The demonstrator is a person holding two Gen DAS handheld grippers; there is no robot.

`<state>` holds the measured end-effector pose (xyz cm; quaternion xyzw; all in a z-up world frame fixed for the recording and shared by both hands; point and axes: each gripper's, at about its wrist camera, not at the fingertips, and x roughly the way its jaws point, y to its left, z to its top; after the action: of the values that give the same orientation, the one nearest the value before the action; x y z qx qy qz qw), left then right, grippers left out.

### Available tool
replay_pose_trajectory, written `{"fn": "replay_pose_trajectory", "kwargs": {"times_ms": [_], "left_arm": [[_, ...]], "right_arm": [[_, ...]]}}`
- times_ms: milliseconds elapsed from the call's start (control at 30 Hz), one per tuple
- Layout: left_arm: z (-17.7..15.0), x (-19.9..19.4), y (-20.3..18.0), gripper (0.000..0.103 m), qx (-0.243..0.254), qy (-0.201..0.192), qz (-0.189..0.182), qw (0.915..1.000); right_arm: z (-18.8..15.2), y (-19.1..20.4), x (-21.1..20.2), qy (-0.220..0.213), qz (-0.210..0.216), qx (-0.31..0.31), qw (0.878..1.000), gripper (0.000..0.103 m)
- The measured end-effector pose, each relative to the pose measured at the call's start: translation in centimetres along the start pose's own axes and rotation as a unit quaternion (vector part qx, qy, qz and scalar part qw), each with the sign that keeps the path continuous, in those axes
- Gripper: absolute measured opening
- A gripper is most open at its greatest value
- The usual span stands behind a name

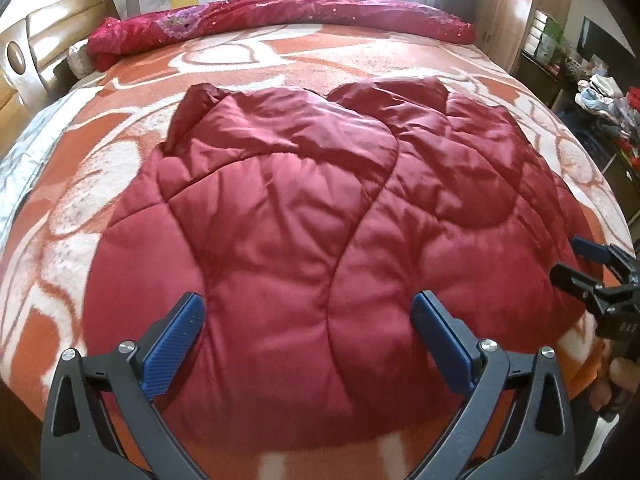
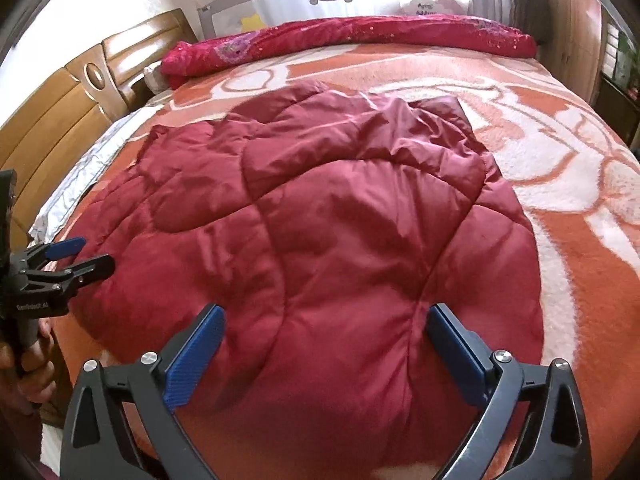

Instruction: Fold large clothes

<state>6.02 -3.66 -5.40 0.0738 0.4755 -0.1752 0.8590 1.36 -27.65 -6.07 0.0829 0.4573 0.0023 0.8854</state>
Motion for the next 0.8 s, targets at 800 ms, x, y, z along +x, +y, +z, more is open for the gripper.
{"fn": "replay_pose_trajectory", "kwargs": {"times_ms": [800], "left_arm": [[-7.5, -5.7, -1.7, 0.103, 0.063, 0.013, 0.038, 0.9972]], "right_arm": [[-7.2, 5.6, -5.9, 0.071, 0.057, -0.103, 0.991, 0.102]]}}
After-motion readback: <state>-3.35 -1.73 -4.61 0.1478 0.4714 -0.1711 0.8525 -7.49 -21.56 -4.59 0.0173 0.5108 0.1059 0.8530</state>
